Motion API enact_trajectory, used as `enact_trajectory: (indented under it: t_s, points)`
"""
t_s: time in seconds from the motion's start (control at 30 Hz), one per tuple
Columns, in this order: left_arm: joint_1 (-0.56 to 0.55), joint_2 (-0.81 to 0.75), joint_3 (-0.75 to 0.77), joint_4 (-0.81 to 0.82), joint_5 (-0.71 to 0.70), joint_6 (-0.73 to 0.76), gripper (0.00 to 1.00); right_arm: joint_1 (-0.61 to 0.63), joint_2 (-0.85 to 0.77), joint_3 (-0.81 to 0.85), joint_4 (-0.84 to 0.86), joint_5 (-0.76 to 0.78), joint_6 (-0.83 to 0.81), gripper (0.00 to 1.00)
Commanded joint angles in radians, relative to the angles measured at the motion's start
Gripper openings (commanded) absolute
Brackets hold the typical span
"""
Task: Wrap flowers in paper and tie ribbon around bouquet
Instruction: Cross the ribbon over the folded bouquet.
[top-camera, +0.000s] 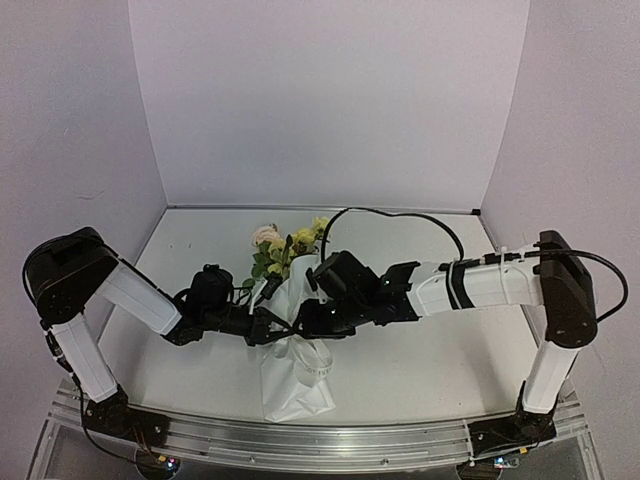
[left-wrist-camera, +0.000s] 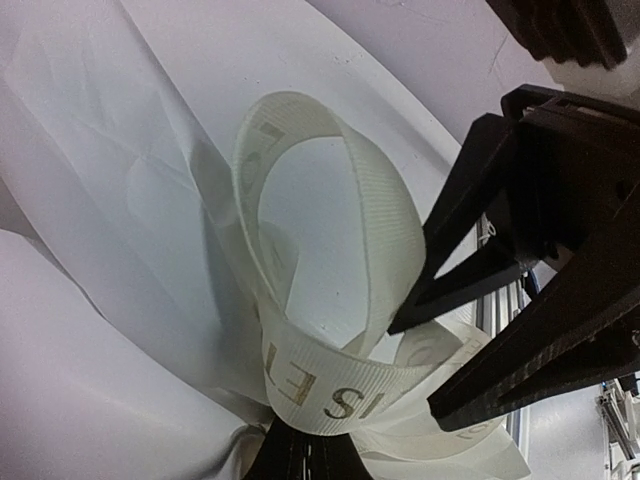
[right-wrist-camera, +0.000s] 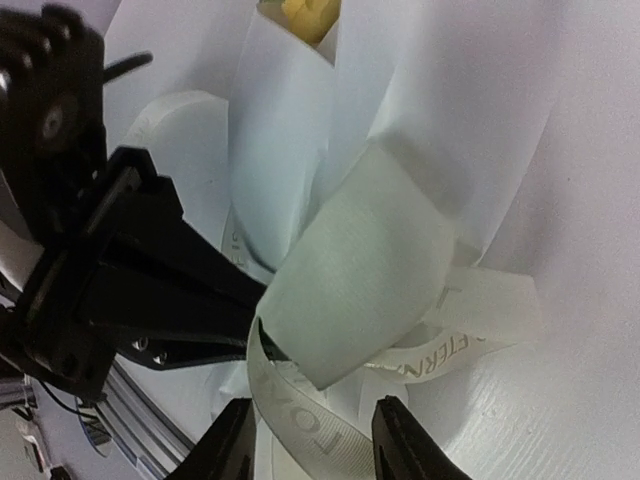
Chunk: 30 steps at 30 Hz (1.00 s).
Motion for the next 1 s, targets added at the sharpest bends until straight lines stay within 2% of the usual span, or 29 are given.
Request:
enact_trajectory:
  t_s: [0.0, 0.07, 0.17, 0.3, 0.37, 0.63, 0.83, 0.9, 0.97]
  points:
    - [0.005, -0.03, 0.023, 0.007, 0.003, -0.025, 0.09, 0.008, -0.006, 0.005, 0.023, 0.033, 0.01, 0.28]
    - [0.005, -0.038, 0.015, 0.016, -0.006, -0.042, 0.12, 0.009, -0.007, -0.002, 0.023, 0.041, 0.014, 0.21]
    - [0.005, -0.053, 0.002, 0.024, -0.013, -0.061, 0.19, 0.008, -0.004, -0.001, 0.025, 0.041, 0.014, 0.15]
    - [0.005, -0.093, -0.016, 0.02, -0.008, -0.071, 0.26, 0.009, 0.003, 0.006, 0.027, 0.031, 0.002, 0.12]
    - [0.006, -0.122, -0.021, 0.0, -0.013, -0.068, 0.29, 0.009, 0.007, 0.01, 0.027, 0.016, -0.01, 0.14]
    - [0.01, -0.181, -0.025, -0.086, -0.039, -0.048, 0.32, 0.008, -0.053, -0.033, 0.027, 0.047, -0.016, 0.46]
    - [0.018, -0.214, -0.02, -0.116, -0.068, -0.047, 0.32, -0.003, -0.105, -0.073, 0.023, 0.055, 0.047, 0.79]
    - [0.019, -0.214, -0.007, -0.131, -0.07, -0.041, 0.32, -0.014, -0.119, -0.091, 0.023, 0.057, 0.078, 0.83]
    - [0.02, -0.212, 0.005, -0.144, -0.066, -0.035, 0.31, -0.016, -0.145, -0.114, 0.022, 0.07, 0.094, 0.82]
